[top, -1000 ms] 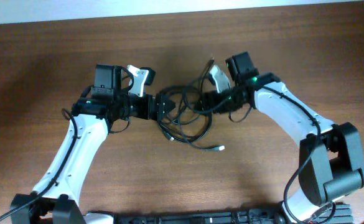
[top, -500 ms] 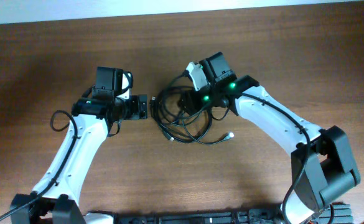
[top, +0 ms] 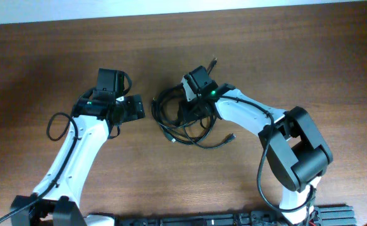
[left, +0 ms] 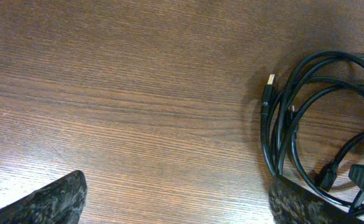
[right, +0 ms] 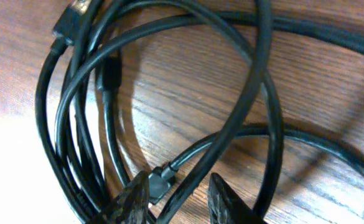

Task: Untangle cables

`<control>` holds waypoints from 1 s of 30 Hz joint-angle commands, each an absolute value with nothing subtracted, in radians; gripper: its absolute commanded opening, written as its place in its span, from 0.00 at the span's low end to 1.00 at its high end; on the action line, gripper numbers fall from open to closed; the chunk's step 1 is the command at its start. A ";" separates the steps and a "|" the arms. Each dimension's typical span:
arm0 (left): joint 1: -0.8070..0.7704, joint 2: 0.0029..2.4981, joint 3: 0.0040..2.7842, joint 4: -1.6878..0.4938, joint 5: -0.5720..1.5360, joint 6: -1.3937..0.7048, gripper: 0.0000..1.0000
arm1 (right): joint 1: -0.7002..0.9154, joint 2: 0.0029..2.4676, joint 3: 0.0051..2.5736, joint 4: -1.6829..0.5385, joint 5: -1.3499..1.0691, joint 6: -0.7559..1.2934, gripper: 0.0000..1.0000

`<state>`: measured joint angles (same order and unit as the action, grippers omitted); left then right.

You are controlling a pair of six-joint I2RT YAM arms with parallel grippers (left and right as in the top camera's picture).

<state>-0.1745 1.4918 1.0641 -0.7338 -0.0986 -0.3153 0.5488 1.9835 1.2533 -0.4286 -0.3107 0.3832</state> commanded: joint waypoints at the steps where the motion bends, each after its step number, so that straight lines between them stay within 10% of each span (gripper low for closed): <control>1: -0.174 1.473 1.061 -0.736 -0.110 -0.329 0.94 | 0.551 2.006 1.255 -0.430 -0.276 0.514 0.31; 6: -0.174 1.473 1.061 -0.725 -0.108 -0.330 0.97 | 0.548 2.005 1.259 -0.398 -0.464 0.422 0.04; 18: -0.174 1.473 1.061 -0.717 -0.090 -0.329 0.99 | 0.338 1.714 1.970 -1.007 -0.448 0.101 0.04; 30: -0.174 1.473 1.061 -0.628 0.349 -0.207 0.99 | 0.340 1.540 1.978 -1.257 -0.111 0.147 0.04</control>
